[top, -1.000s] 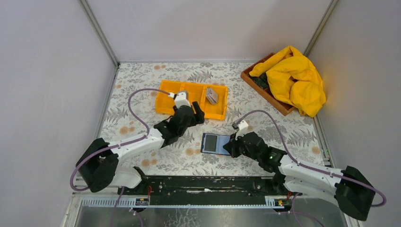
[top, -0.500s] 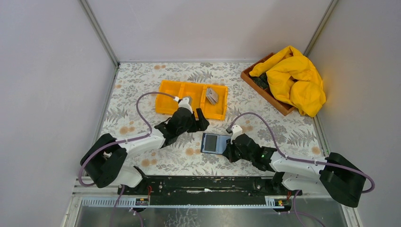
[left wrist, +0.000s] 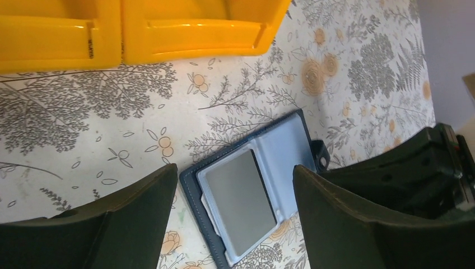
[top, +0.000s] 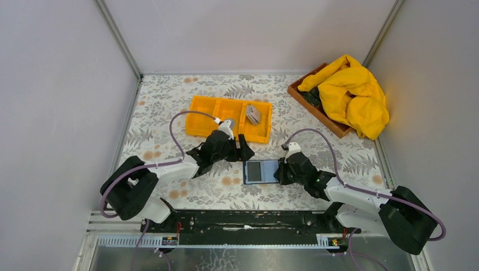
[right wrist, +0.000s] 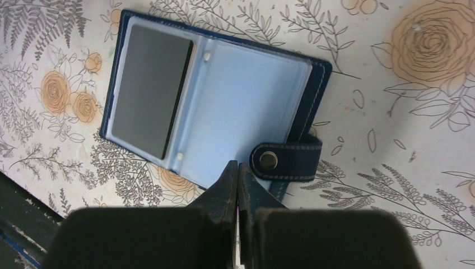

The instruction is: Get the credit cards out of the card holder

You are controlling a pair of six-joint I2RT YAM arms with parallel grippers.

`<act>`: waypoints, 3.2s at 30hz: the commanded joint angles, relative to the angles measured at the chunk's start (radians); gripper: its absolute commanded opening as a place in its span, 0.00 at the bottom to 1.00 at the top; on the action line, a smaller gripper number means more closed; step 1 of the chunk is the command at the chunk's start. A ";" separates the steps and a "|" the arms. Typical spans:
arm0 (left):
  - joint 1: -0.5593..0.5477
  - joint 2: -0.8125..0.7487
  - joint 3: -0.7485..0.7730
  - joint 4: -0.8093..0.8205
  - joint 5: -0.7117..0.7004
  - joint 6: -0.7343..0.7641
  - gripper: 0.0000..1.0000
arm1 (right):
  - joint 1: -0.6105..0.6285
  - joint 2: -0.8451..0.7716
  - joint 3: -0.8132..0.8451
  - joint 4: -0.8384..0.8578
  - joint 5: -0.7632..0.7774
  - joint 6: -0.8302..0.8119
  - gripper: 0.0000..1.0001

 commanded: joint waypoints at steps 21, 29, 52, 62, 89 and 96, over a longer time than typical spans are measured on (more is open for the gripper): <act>0.039 0.076 -0.071 0.279 0.341 -0.065 0.00 | -0.044 0.034 0.212 -0.014 -0.146 -0.121 0.22; 0.030 0.006 -0.170 0.279 0.297 -0.027 0.00 | -0.070 0.209 0.212 0.162 -0.213 -0.074 0.31; 0.017 0.167 -0.139 0.272 0.311 0.001 0.00 | -0.149 0.174 0.072 0.362 -0.315 -0.012 0.53; 0.019 0.211 -0.100 0.195 0.286 0.015 0.00 | -0.163 0.206 0.077 0.371 -0.348 0.001 0.53; 0.018 0.246 -0.076 0.182 0.302 0.010 0.00 | -0.171 0.336 0.101 0.433 -0.455 0.033 0.51; 0.021 0.239 -0.078 0.181 0.304 0.011 0.00 | -0.178 0.322 0.102 0.403 -0.428 0.019 0.51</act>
